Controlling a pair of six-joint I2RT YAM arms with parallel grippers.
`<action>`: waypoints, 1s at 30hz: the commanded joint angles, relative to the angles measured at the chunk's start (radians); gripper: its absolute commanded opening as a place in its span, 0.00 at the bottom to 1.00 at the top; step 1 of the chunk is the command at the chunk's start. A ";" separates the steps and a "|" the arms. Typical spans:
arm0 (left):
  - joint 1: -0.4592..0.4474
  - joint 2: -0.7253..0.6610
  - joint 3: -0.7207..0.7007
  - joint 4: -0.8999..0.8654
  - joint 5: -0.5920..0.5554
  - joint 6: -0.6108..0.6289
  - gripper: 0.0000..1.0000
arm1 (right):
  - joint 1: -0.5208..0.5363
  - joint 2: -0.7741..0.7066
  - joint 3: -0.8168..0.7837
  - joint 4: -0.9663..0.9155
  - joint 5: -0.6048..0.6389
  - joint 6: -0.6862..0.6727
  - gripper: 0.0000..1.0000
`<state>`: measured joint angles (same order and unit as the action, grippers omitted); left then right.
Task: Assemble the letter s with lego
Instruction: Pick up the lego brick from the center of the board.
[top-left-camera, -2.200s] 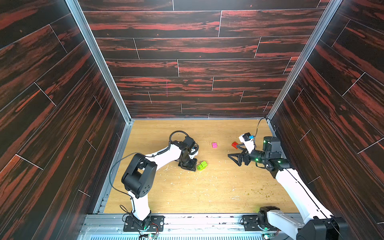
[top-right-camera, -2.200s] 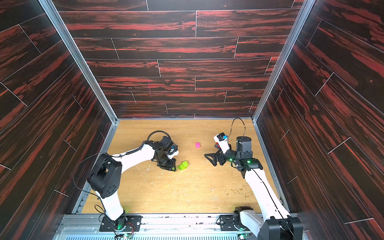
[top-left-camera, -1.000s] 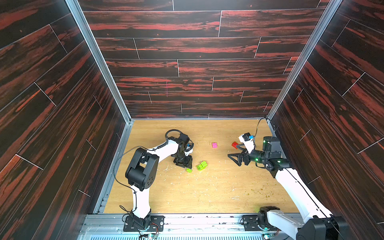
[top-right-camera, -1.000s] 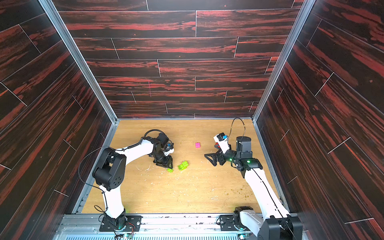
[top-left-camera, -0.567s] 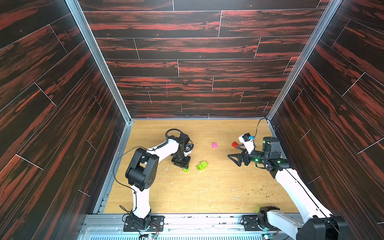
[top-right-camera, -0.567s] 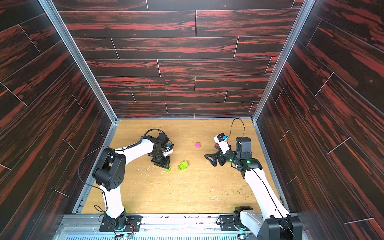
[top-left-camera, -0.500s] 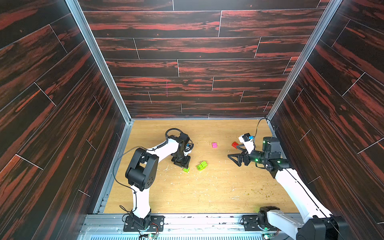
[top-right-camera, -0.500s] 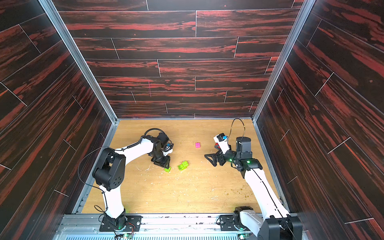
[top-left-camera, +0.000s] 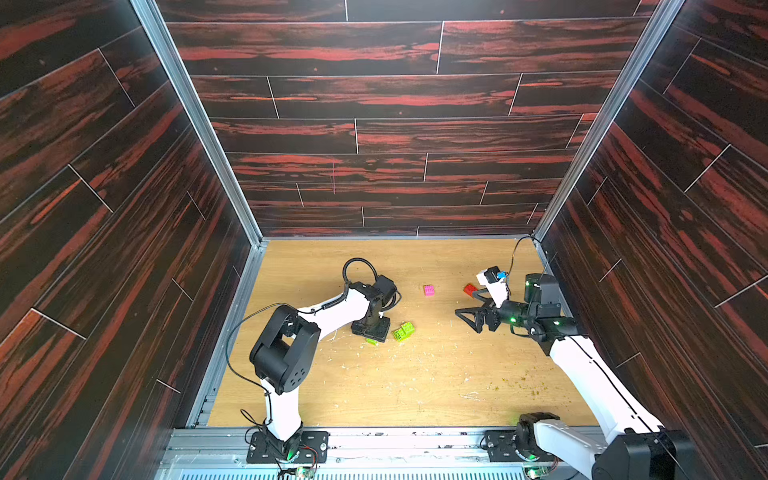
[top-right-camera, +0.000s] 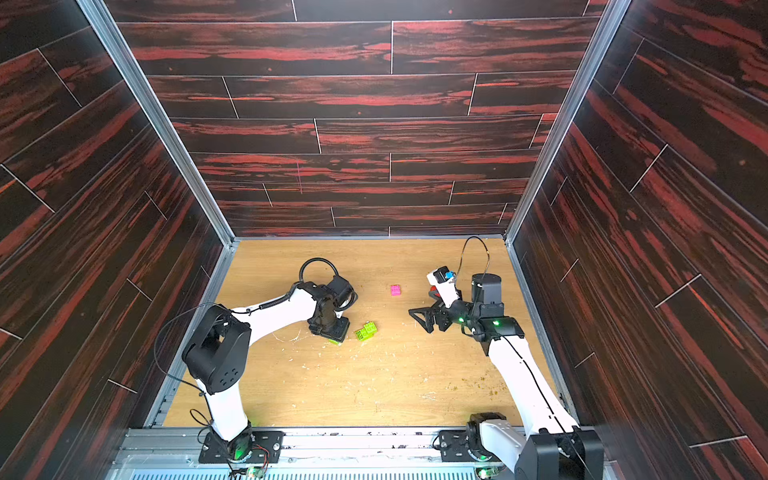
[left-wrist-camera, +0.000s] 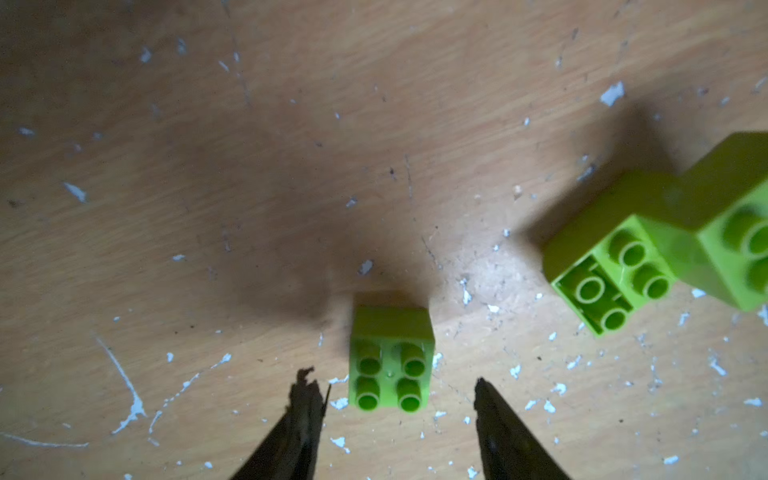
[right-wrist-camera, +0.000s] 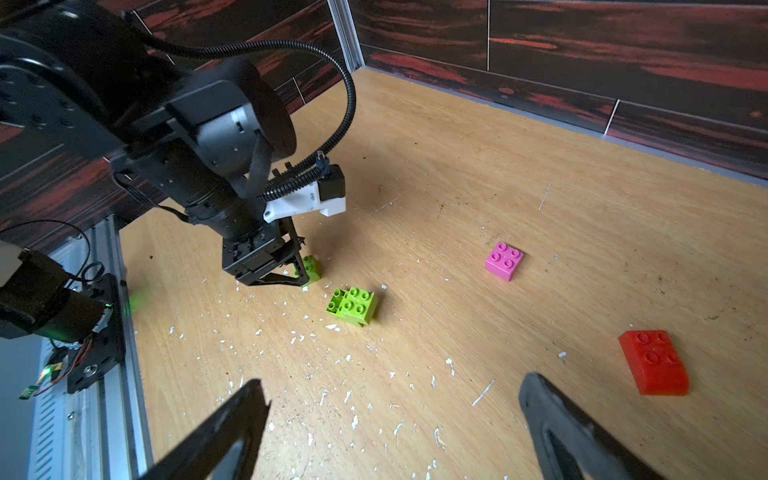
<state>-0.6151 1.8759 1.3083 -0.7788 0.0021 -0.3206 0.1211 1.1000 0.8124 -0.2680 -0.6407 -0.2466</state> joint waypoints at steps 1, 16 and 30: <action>-0.009 0.005 0.001 0.007 -0.069 -0.037 0.59 | -0.006 0.014 0.024 -0.004 -0.016 -0.003 0.98; -0.015 0.072 0.026 -0.024 -0.037 -0.016 0.35 | -0.008 0.029 0.031 -0.007 -0.014 -0.008 0.98; -0.015 0.042 0.099 -0.126 0.048 0.194 0.17 | -0.008 0.036 0.036 -0.010 -0.024 0.000 0.98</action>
<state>-0.6270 1.9320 1.3510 -0.8249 0.0166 -0.2474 0.1169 1.1263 0.8246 -0.2691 -0.6441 -0.2466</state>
